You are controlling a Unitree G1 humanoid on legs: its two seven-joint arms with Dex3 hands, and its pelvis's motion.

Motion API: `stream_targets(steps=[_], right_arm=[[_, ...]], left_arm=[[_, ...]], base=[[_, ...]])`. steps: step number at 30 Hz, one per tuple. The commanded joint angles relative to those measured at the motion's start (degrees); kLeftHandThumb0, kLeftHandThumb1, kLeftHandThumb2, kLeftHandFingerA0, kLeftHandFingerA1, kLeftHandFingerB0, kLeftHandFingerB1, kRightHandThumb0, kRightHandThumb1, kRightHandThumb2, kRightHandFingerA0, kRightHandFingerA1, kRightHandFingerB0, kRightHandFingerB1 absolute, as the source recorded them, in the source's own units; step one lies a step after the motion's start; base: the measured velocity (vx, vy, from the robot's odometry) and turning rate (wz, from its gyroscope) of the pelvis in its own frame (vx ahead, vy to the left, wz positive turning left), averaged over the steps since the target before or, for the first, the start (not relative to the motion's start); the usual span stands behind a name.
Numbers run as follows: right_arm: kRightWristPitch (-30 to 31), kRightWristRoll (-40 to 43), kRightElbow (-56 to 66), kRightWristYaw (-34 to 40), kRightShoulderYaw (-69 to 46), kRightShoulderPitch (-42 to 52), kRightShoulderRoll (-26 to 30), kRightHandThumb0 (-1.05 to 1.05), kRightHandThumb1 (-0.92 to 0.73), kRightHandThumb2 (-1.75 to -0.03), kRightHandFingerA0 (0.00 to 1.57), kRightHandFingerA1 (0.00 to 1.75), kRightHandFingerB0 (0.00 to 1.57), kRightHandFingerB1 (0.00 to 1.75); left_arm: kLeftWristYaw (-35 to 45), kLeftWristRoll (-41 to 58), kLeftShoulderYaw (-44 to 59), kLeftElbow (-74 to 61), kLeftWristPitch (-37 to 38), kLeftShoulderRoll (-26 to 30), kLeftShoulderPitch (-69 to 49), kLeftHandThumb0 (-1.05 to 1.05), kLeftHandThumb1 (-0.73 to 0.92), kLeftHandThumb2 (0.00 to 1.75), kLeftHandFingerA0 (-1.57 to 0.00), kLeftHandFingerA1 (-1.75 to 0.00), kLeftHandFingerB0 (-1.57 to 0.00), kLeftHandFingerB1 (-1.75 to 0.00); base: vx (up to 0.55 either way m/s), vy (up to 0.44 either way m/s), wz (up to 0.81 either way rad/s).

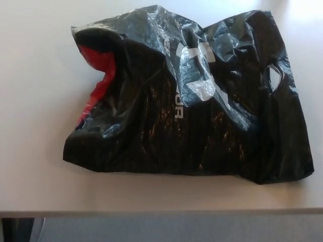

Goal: A plastic bag is kept in the middle of the desk and the robot uses both its hands to grab the bag from the left and right and brings its hands close together to compress the bag

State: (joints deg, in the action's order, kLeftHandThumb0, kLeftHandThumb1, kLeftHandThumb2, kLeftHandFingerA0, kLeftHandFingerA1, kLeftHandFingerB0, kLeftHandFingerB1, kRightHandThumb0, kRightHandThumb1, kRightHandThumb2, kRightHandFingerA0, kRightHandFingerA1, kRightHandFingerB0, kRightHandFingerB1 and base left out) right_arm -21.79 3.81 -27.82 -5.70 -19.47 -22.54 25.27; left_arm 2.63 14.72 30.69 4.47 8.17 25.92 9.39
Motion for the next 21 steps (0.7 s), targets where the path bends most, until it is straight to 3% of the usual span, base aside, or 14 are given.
stream_targets(steps=[1,6,7,8,9,10,11,15,17,18,21], right_arm=[[1.5,7.4,27.3,-3.2,-8.9,16.8,2.7,-0.37,-0.5,-1.08,0.0,0.5,0.0,0.48],[1.7,12.1,39.4,-5.3,-13.7,28.4,0.6,-0.36,-0.49,-1.07,0.01,0.5,0.0,0.48],[1.8,12.9,41.7,-5.5,-14.5,31.2,-0.3,-0.72,-0.79,-0.64,0.21,0.34,0.21,0.3],[-1.2,16.0,42.8,-7.8,-14.7,35.6,-1.8,-0.36,-0.53,-1.08,0.01,0.5,0.0,0.48],[-2.4,17.2,43.0,-8.7,-14.7,37.0,-2.3,-0.36,-0.53,-1.08,0.01,0.5,0.0,0.48],[-2.0,16.6,44.9,-7.9,-14.8,38.9,-3.3,-0.7,-0.78,-0.63,0.15,0.37,0.2,0.31],[-2.8,15.9,47.3,-7.8,-14.8,43.0,-4.9,-0.36,-0.52,-1.08,0.02,0.51,0.0,0.48],[-6.3,15.9,48.9,-9.5,-12.5,52.1,-9.1,-0.35,-0.56,-1.09,0.02,0.51,0.0,0.48],[-7.6,12.1,48.2,-8.1,-8.9,55.8,-12.9,-0.36,-0.57,-1.1,0.0,0.5,0.0,0.48],[-8.3,10.5,47.7,-7.5,-7.3,56.8,-14.5,-0.36,-0.6,-1.12,0.01,0.5,0.0,0.49],[-10.1,9.2,45.0,-7.3,-4.6,58.2,-17.3,-0.34,-0.65,-1.15,0.0,0.5,0.0,0.48]], left_arm=[[2.1,7.8,9.9,-25.0,-2.0,-1.5,-15.7,-0.8,0.92,0.74,-0.21,-0.42,-0.18,-0.3],[1.7,8.4,13.6,-32.5,3.6,-7.3,-23.8,-0.8,0.92,0.73,-0.23,-0.39,-0.22,-0.29],[2.4,8.6,14.0,-33.0,5.9,-8.8,-25.9,-0.8,0.92,0.72,-0.25,-0.39,-0.23,-0.29],[3.9,9.5,14.3,-34.0,9.2,-11.6,-29.3,-0.81,0.92,0.73,-0.24,-0.39,-0.22,-0.29],[4.3,9.8,14.4,-34.4,10.1,-12.5,-30.5,-0.81,0.92,0.73,-0.24,-0.39,-0.22,-0.29],[4.6,10.3,14.3,-35.0,11.4,-14.3,-32.0,-0.8,0.92,0.72,-0.25,-0.38,-0.24,-0.29],[6.1,11.4,14.3,-35.6,14.1,-17.1,-35.4,-0.78,0.92,0.71,-0.23,-0.4,-0.26,-0.3],[11.7,15.0,12.4,-37.0,16.5,-22.9,-45.3,-0.78,0.92,0.69,-0.22,-0.39,-0.24,-0.29],[14.7,13.9,9.9,-33.0,17.8,-24.2,-47.6,-0.77,0.92,0.7,-0.17,-0.36,-0.21,-0.29],[15.3,13.6,9.0,-32.1,17.4,-24.6,-48.5,-0.35,0.53,1.12,-0.03,-0.5,0.0,-0.47],[16.5,12.4,7.2,-29.0,18.3,-25.6,-49.7,-0.35,0.53,1.12,-0.03,-0.5,0.0,-0.47]], base=[[0.0,0.0,0.0],[0.0,0.0,0.0],[0.0,0.0,0.0],[0.0,0.0,0.0],[0.0,0.0,0.0],[0.0,0.0,0.0],[0.0,0.0,0.0],[0.0,0.0,0.0],[0.0,0.0,0.0],[0.0,0.0,0.0],[0.0,0.0,0.0]])
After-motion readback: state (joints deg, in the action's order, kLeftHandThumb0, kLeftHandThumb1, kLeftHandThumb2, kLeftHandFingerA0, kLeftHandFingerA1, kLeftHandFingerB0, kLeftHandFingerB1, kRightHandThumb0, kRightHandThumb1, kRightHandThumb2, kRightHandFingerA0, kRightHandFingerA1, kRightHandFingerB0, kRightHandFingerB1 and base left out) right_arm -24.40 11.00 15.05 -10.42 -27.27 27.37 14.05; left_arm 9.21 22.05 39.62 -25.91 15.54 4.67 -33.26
